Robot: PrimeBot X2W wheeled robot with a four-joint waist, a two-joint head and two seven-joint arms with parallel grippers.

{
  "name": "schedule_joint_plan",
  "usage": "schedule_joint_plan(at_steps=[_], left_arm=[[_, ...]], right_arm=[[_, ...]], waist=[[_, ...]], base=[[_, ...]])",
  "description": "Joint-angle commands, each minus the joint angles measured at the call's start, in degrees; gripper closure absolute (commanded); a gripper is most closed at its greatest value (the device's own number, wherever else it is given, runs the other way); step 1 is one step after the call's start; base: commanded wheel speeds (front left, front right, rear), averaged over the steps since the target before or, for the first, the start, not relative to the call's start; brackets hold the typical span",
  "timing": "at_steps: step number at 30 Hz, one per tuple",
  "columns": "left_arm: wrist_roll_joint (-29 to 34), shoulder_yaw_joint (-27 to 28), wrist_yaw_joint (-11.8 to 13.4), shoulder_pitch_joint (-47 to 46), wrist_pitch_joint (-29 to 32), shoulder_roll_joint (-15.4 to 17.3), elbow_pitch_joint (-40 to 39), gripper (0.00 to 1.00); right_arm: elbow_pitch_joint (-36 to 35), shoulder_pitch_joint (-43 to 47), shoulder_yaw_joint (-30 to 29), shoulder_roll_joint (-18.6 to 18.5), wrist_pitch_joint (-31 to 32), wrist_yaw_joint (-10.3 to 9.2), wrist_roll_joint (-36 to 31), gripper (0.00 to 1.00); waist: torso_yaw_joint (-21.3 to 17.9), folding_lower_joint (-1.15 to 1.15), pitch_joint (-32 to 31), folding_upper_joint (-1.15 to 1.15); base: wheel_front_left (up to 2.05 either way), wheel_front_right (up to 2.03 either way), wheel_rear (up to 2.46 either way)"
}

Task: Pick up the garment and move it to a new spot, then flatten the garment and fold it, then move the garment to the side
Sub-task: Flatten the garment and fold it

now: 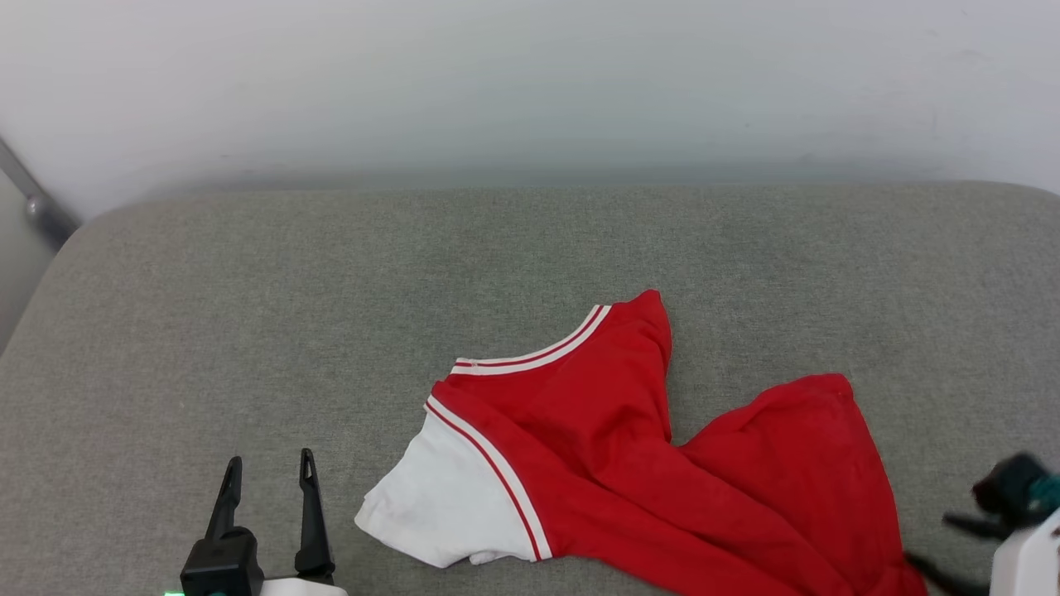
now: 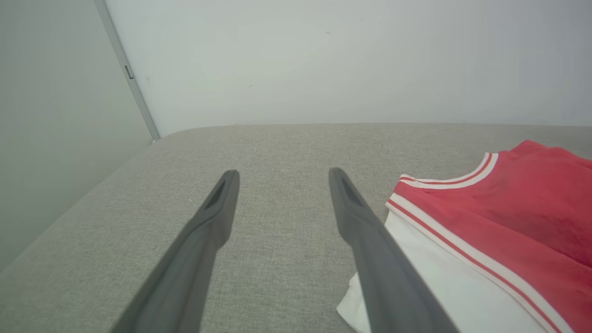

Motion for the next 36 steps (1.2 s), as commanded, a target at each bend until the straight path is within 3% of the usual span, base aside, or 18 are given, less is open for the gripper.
schedule_joint_plan(at_steps=[1,7,13,19,27,36], left_arm=[[0.29,0.05,-0.21,0.59,-0.16,-0.27,0.02,0.0],[0.78,-0.19,-0.76,-0.07,-0.16,-0.8,-0.33,0.0],[1.49,-0.91,-1.3,-2.04,-0.16,-1.17,-0.65,0.0],[1.67,-1.3,-1.81,-4.4,-0.16,-1.83,-1.32,0.0],[1.72,-2.8,-2.38,-9.01,-0.16,-2.81,-2.54,0.0],[0.34,-5.02,-2.48,-13.84,-0.16,-3.55,-2.22,0.0]], right_arm=[[-0.99,0.5,-3.31,-0.46,-0.08,-0.06,-1.14,0.0],[-7.55,-2.88,-17.3,-2.29,3.36,-0.06,-6.05,0.0],[-13.86,-10.79,-21.58,-0.6,11.61,-0.06,-7.16,0.0],[-13.93,-23.34,-15.05,4.58,21.75,-0.06,-7.0,0.0],[-2.22,-40.29,-2.52,14.58,35.44,-0.06,-4.45,0.0],[10.87,-48.69,7.9,20.83,36.15,-0.06,-2.94,0.0]], waist=[[-0.03,0.0,-0.06,0.0],[0.63,0.0,0.68,0.0],[2.67,0.0,2.84,0.0],[4.9,0.0,6.86,0.0],[8.21,0.0,14.25,0.0],[12.16,0.0,20.56,0.0]], base=[[0.0,0.0,0.0],[0.0,0.0,0.0],[0.0,0.0,0.0],[0.0,0.0,0.0],[0.0,0.0,0.0],[0.0,0.0,0.0]])
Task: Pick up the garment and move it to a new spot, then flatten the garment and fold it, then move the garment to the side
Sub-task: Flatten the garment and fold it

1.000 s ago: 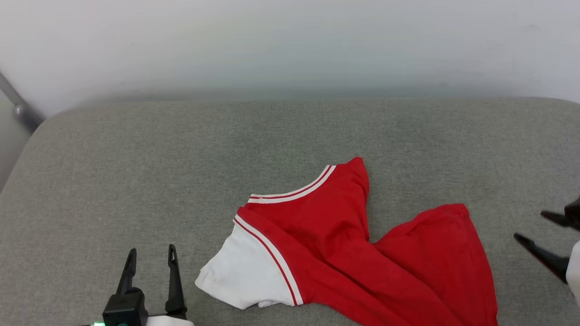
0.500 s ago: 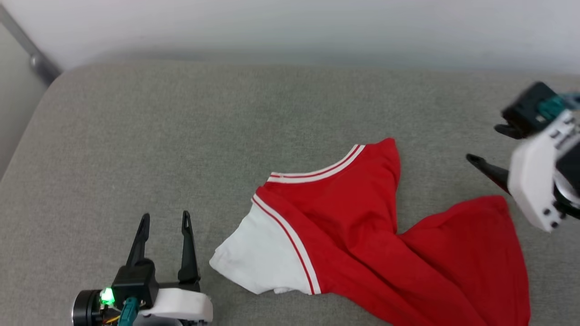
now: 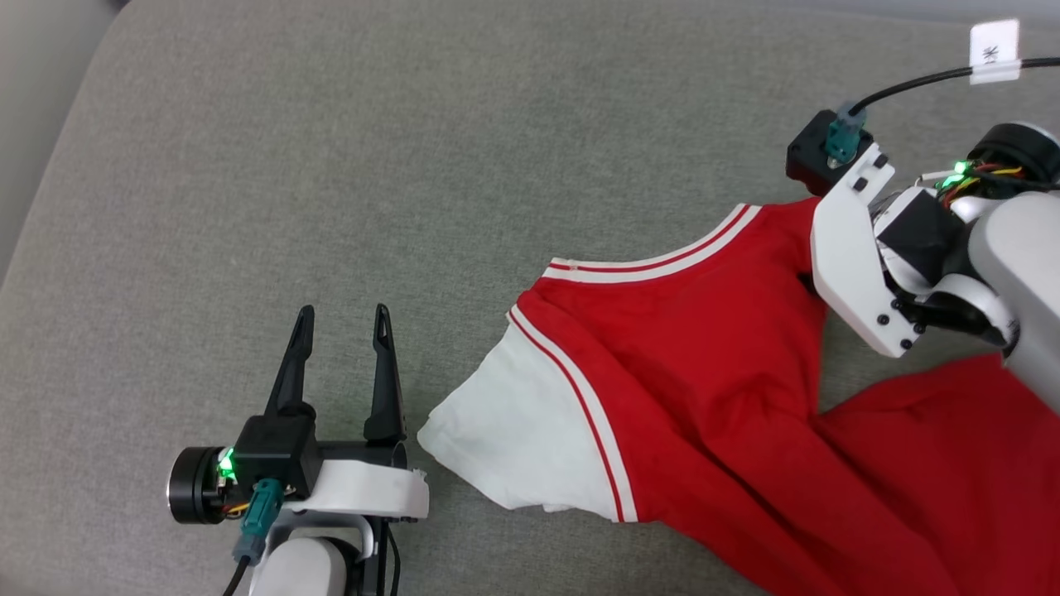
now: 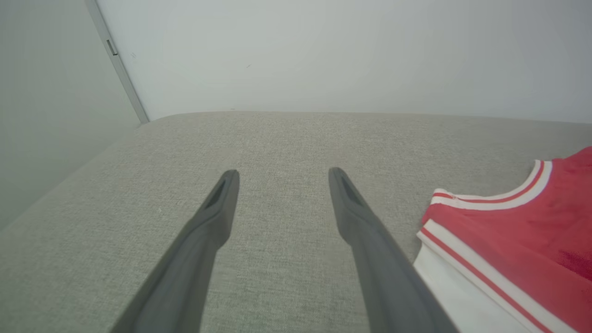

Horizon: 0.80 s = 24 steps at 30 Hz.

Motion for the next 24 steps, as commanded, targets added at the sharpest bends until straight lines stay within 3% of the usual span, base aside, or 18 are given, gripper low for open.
schedule_joint_plan(at_steps=[1,10,11,12,19,24], left_arm=[[-0.39,-0.26,-0.02,-1.25,-0.15,-0.16,0.09,0.0],[-1.6,-0.81,0.66,-2.35,-0.14,-0.29,1.15,0.0],[-1.54,-0.73,0.69,-2.25,-0.15,-0.28,1.3,0.0],[-1.51,-0.65,0.68,-2.19,-0.14,-0.27,1.42,0.0],[-1.19,0.35,0.65,-0.22,-0.14,-0.27,2.26,0.0],[-1.12,1.58,0.84,2.46,-0.14,-0.28,2.17,0.0]], right_arm=[[2.05,-1.03,2.08,0.73,-0.78,-0.06,0.55,0.0],[5.46,0.09,13.2,2.19,-4.82,0.05,3.95,0.0],[5.64,-0.5,13.61,2.14,-5.7,0.05,3.64,0.67],[5.93,-1.06,13.9,2.04,-6.72,0.04,3.49,1.0],[5.7,-4.66,14.16,-0.8,-14.97,-0.06,3.92,1.0],[1.31,-5.73,14.54,-6.36,-19.74,-0.06,3.95,1.0]], waist=[[2.11,-0.01,2.61,0.0],[2.56,-0.01,3.17,0.0],[2.4,-0.01,2.93,0.0],[2.16,-0.01,2.52,0.0],[0.22,-0.01,-1.86,0.0],[-1.71,-0.01,-5.32,0.0]], base=[[0.0,0.0,0.0],[0.0,0.0,0.0],[0.0,0.0,0.0],[0.0,0.0,0.0],[0.0,0.0,0.0],[0.0,0.0,0.0]])
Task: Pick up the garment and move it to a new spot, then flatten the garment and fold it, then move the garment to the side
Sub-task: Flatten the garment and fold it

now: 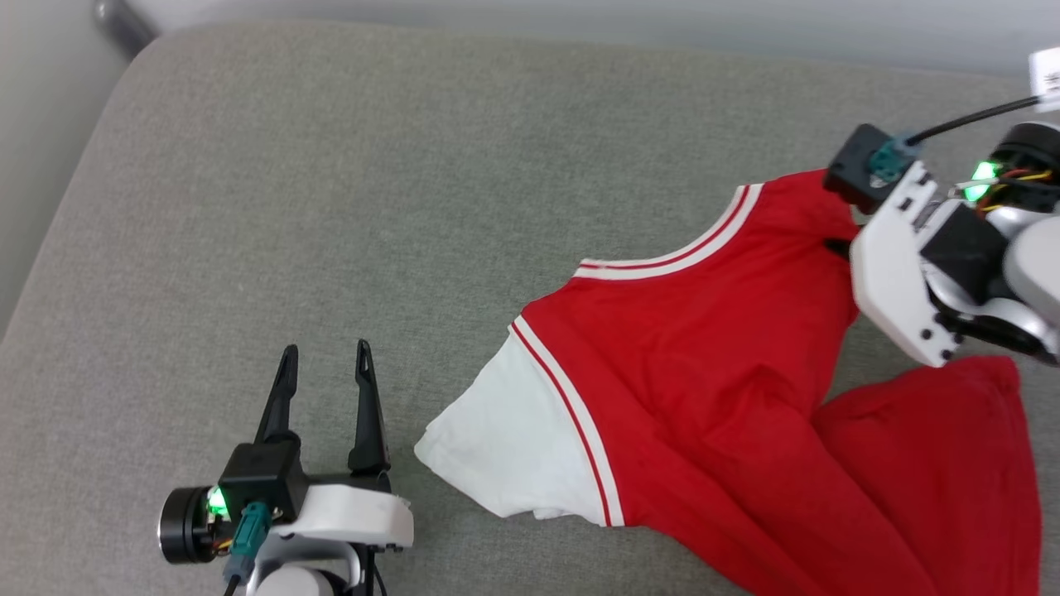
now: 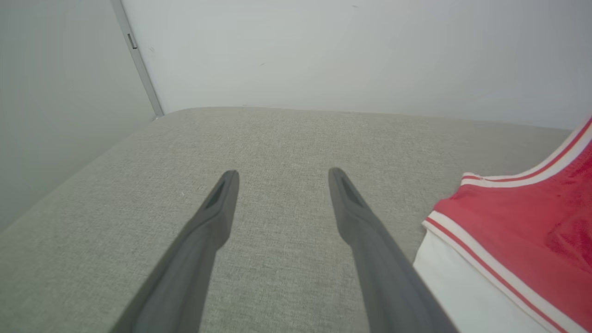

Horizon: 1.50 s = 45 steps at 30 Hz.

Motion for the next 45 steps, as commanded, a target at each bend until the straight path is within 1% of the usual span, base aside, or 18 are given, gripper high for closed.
schedule_joint_plan(at_steps=[1,6,9,11,13,15,17,18,20,25,29,30,31,36,37,38,41,45], left_arm=[[0.01,0.38,0.3,1.03,-0.16,-0.09,-0.18,0.0],[-0.39,0.31,0.09,2.67,-0.16,-0.08,-0.75,0.0],[-0.47,-0.12,0.03,2.54,-0.16,-0.08,-1.03,0.0],[-0.38,-0.54,-0.21,1.84,-0.16,-0.08,-1.07,0.0],[-0.39,-1.0,-0.39,1.0,-0.16,-0.09,-0.87,0.0],[-0.58,-1.51,-0.59,0.18,-0.16,-0.09,-0.68,0.0],[-0.82,-1.81,-0.56,-0.31,-0.16,-0.08,-0.39,0.0],[-0.82,-1.81,-0.56,-0.31,-0.16,-0.08,-0.39,0.0],[-1.02,-2.28,-0.55,-0.83,-0.16,-0.1,-0.19,0.0],[-0.93,-2.39,-0.6,-1.51,-0.16,-0.1,0.4,0.0],[-0.23,-0.89,-0.97,-0.85,-0.16,-0.08,0.96,0.0],[0.0,-0.57,-1.04,-0.66,-0.16,-0.09,1.05,0.0],[0.22,-0.08,-1.32,-0.47,-0.16,-0.1,1.21,0.0],[1.55,1.46,-2.57,0.2,-0.16,0.14,1.89,0.0],[2.17,2.53,-3.49,-0.62,-0.16,1.04,1.9,0.0],[2.34,2.99,-3.74,-1.24,-0.16,1.42,1.59,0.0],[2.81,3.93,-5.09,-2.83,-0.16,2.71,1.36,0.0],[3.59,4.46,-7.22,-6.32,-0.16,5.38,2.82,0.0]], right_arm=[[-1.24,-0.65,0.13,-1.78,-0.61,-0.06,0.62,1.0],[-6.79,-1.12,-1.13,-10.91,-0.67,-0.06,2.62,1.0],[-7.84,-1.01,-3.21,-16.0,0.41,-0.06,3.69,1.0],[-6.58,-0.47,-5.1,-18.33,1.32,-0.06,4.85,1.0],[-4.36,0.59,-6.45,-19.33,2.71,-0.06,5.18,1.0],[-1.31,2.42,-7.32,-19.33,4.42,-0.06,5.31,1.0],[2.1,4.55,-8.2,-18.03,5.6,-0.06,5.58,1.0],[2.1,4.55,-8.2,-18.03,5.6,-0.06,5.58,1.0],[5.97,7.73,-8.65,-16.32,6.18,-0.05,5.39,1.0],[15.22,15.96,-10.74,-10.98,4.62,-0.03,6.7,1.0],[19.05,18.65,-12.87,-8.27,1.22,-0.05,6.21,0.98],[19.6,18.4,-13.68,-7.96,-0.29,-0.06,5.66,0.56],[19.8,18.25,-14.46,-7.75,-2.0,-0.06,5.13,0.0],[19.46,18.02,-18.38,-8.13,-13.09,-0.05,1.66,0.0],[19.28,19.19,-21.37,-7.77,-21.55,-0.06,-1.6,0.0],[19.32,19.71,-22.62,-7.34,-24.35,-0.05,-2.74,0.0],[20.19,21.44,-28.2,-5.66,-33.52,-0.06,-6.88,0.0],[21.06,25.45,-37.77,-1.12,-43.1,-0.05,-12.6,0.0]], waist=[[-1.61,-0.01,-1.91,0.0],[-2.46,-0.01,-2.54,0.0],[-2.43,-0.01,-1.82,0.0],[-2.17,-0.01,-0.99,0.0],[-1.72,-0.01,-0.16,0.0],[-0.97,-0.01,0.8,0.0],[-0.35,-0.01,1.72,0.0],[-0.35,-0.01,1.72,0.0],[0.33,-0.01,2.54,0.0],[1.4,-0.01,3.44,0.0],[0.57,-0.01,2.26,0.0],[0.13,-0.01,1.64,0.0],[-0.36,-0.01,0.9,0.0],[-3.01,-0.01,-3.27,0.0],[-4.66,-0.01,-5.33,0.0],[-5.22,-0.01,-5.85,0.0],[-6.8,-0.01,-7.11,0.0],[-8.87,-0.01,-8.18,0.0]], base=[[0.0,0.0,0.0],[0.0,0.0,0.0],[0.0,0.0,0.0],[0.0,0.0,0.0],[0.0,0.0,0.0],[0.0,0.0,0.0],[0.0,0.0,0.0],[0.0,0.0,0.0],[0.0,0.0,0.0],[0.0,0.0,0.0],[0.0,0.0,0.0],[0.0,0.0,0.0],[0.0,0.0,0.0],[0.0,0.0,0.0],[0.0,0.0,0.0],[0.0,0.0,0.0],[0.0,0.0,0.0],[0.0,0.0,0.0]])
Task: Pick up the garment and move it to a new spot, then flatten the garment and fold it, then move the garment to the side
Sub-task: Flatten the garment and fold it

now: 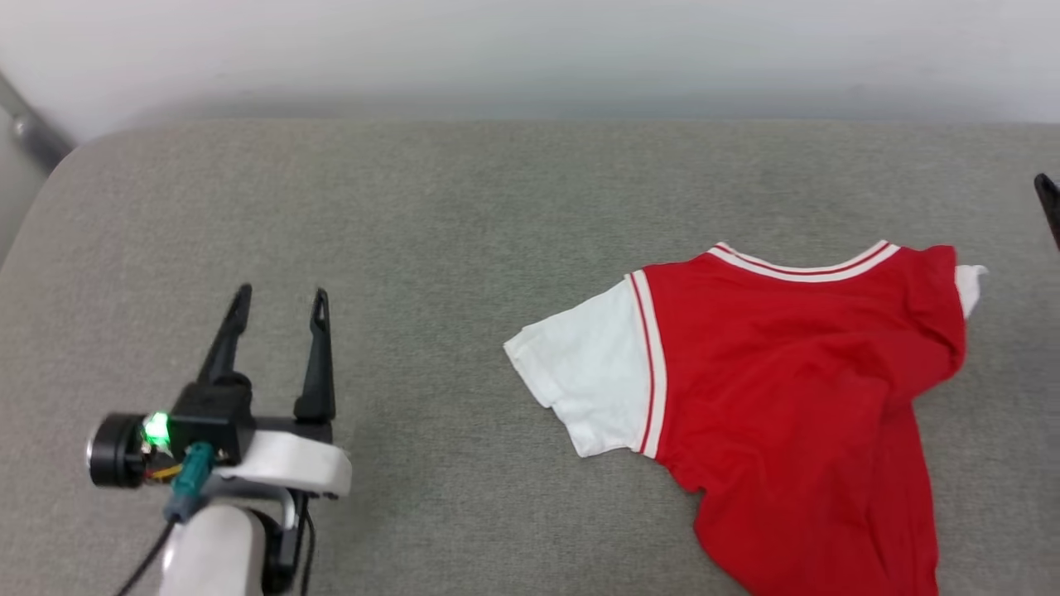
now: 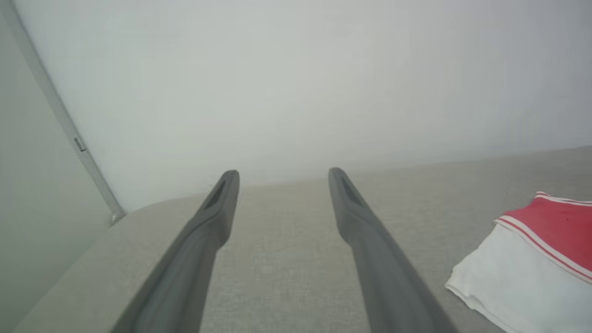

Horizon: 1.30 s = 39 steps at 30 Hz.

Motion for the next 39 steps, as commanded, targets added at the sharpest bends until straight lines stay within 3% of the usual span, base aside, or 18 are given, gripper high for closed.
schedule_joint_plan(at_steps=[1,8,14,19,24,31,39], left_arm=[[0.33,0.34,-1.06,-2.43,-0.15,1.45,1.07,0.0],[0.72,-0.38,-4.81,-12.54,1.03,5.74,6.08,0.0],[0.74,-4.77,-7.84,-22.09,9.81,9.2,9.71,0.0],[-1.9,-10.48,-8.71,-30.15,19.41,11.28,13.0,0.0],[-10.68,-24.5,-8.73,-37.18,32.28,15.24,15.63,0.0],[-28.33,-45.5,-8.75,-45.43,53.95,23.53,13.35,0.0],[-40.28,-59.93,-8.76,-53.59,68.35,28.02,8.29,0.0]], right_arm=[[-0.29,2.78,-4.1,2.45,-2.02,-0.05,-2.72,0.0],[-12.67,16.44,-25.32,14.41,-3.73,-0.04,-17.11,0.0],[-28.54,30.34,-37.33,26.93,-3.74,-0.05,-27.02,0.0],[-36.03,37.57,-38.45,33.49,-3.56,-0.04,-30.98,0.0],[-38.88,39.93,-38.26,36.98,-3.6,-0.04,-32.24,0.0],[-38.83,39.09,-37.61,38.67,-3.71,-0.04,-32.88,0.0],[-38.41,36.64,-36.09,38.74,-3.74,-0.04,-33.78,0.0]], waist=[[-1.96,0.0,-1.28,0.0],[-5.39,0.0,-1.85,0.0],[-7.45,0.0,-1.23,0.0],[-8.93,0.0,0.35,0.0],[-10.26,0.0,2.67,0.0],[-11.97,0.0,6.2,0.0],[-13.58,0.0,10.14,0.0]], base=[[0.0,0.0,0.0],[0.0,0.0,0.0],[0.0,0.0,0.0],[0.0,0.0,0.0],[0.0,0.0,0.0],[0.0,0.0,0.0],[0.0,0.0,0.0]])
